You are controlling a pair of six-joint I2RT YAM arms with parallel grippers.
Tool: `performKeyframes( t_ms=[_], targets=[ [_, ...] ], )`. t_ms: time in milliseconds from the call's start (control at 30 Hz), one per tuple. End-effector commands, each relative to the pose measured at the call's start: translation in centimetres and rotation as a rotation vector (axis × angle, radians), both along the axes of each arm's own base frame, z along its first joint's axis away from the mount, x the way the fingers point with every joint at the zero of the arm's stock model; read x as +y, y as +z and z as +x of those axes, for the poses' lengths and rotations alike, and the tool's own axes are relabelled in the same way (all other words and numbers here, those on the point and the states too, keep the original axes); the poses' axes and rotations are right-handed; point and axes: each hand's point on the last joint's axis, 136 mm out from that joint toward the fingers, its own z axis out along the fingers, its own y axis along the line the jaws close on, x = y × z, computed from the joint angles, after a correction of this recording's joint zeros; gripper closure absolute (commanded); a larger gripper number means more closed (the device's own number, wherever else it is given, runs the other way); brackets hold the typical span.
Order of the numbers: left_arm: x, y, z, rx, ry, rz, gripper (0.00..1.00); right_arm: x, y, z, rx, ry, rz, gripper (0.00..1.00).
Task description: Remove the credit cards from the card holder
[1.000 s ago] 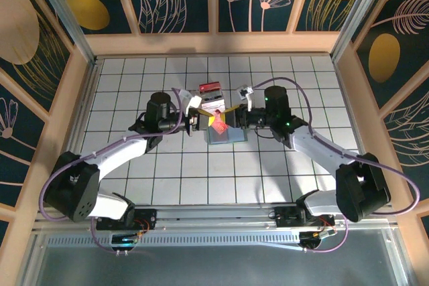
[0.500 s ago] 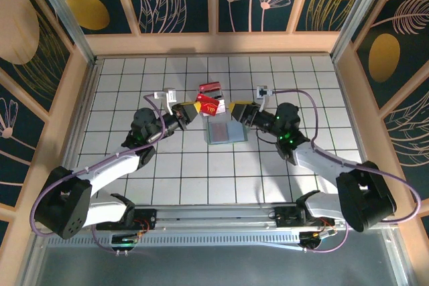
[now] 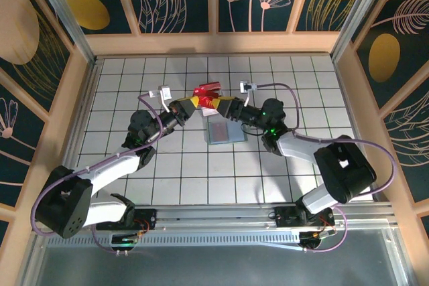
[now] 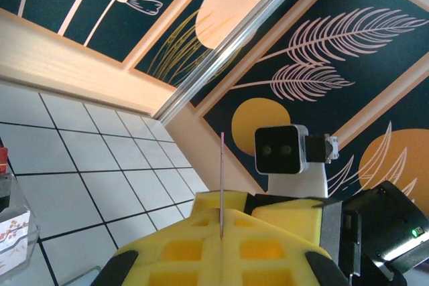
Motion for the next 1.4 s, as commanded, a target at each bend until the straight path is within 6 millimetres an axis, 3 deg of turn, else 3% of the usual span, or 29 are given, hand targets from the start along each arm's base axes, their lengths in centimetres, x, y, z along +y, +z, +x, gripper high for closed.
performKeyframes(
  t_ms=[0,100,267,333,467,633,900,1100,1367],
  targets=[
    [0.0,1.2,-0.2,-0.037,-0.014,-0.048,1.00,1.0,2.6,-0.5,-0.071,0.064,0.070,0.56],
    [0.0,1.1,-0.1,-0.035,-0.011,-0.046,1.00,1.4,2.8,-0.6,-0.071,0.096,0.085,0.67],
    [0.0,0.6,0.2,-0.024,0.005,-0.018,1.00,1.2,2.9,-0.9,-0.082,0.102,0.076,0.99],
    [-0.1,0.4,0.4,-0.024,0.012,0.019,0.97,0.8,2.9,-0.7,-0.091,0.085,0.051,1.00],
    [0.0,0.6,1.1,-0.077,0.048,0.214,0.53,0.1,2.6,-0.7,-0.120,0.055,-0.035,1.00],
    [0.1,1.4,1.6,-0.190,0.044,0.534,0.21,-0.1,1.4,-1.1,-0.180,0.060,-0.224,1.00],
    [-1.8,1.0,1.3,-0.335,-0.178,0.810,0.22,-0.4,1.2,-2.8,-0.286,0.140,-0.404,1.00],
    [-3.3,1.5,-0.4,-0.463,-0.368,0.867,0.29,-0.5,0.5,-4.2,-0.299,0.223,-0.477,1.00],
    [-3.4,0.0,-1.6,-0.503,-0.471,0.909,0.37,-0.5,0.5,-5.1,-0.321,0.271,-0.485,1.00]
  ],
)
